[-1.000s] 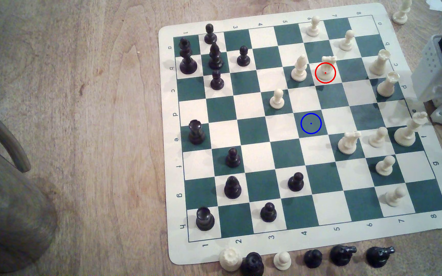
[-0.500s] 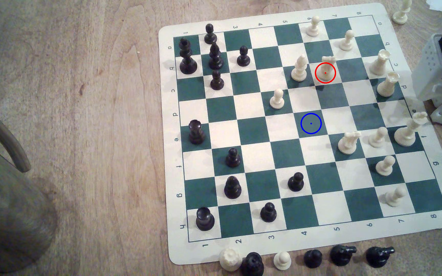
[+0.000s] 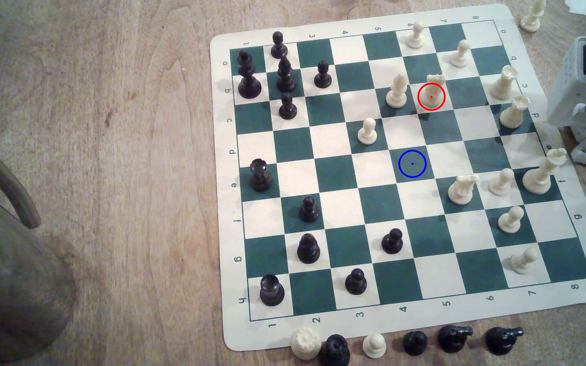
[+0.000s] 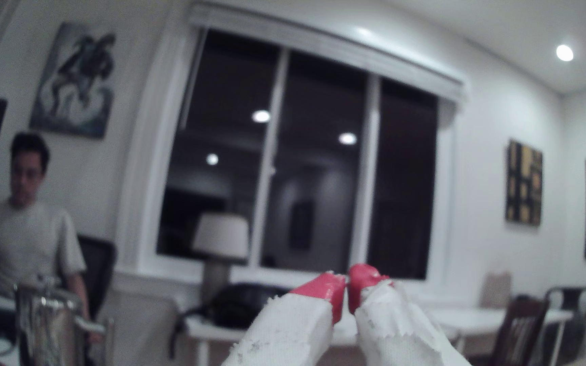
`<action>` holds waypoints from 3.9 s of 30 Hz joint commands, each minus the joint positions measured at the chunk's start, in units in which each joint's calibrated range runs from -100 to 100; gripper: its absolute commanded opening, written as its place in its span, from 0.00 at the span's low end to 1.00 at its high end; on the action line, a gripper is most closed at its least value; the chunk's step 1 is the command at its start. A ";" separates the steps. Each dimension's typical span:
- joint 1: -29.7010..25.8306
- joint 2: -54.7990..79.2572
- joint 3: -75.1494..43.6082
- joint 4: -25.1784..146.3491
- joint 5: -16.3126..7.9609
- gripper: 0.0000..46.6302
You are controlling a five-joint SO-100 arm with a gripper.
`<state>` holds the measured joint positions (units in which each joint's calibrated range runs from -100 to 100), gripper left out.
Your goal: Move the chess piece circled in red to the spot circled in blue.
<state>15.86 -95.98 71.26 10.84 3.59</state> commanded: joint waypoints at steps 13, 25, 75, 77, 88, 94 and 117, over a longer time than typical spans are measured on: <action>3.19 0.22 -11.15 37.48 -0.15 0.03; 2.25 7.86 -17.41 52.72 -5.67 0.26; -2.75 40.12 -7.07 59.76 -1.17 0.39; -2.52 41.73 -7.71 59.19 -0.68 0.39; 0.37 49.12 -7.62 53.62 0.68 0.39; 1.31 52.85 -7.71 49.20 0.98 0.39; 1.78 55.32 -7.43 42.15 0.15 0.38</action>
<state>18.07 -41.10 65.21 53.78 3.88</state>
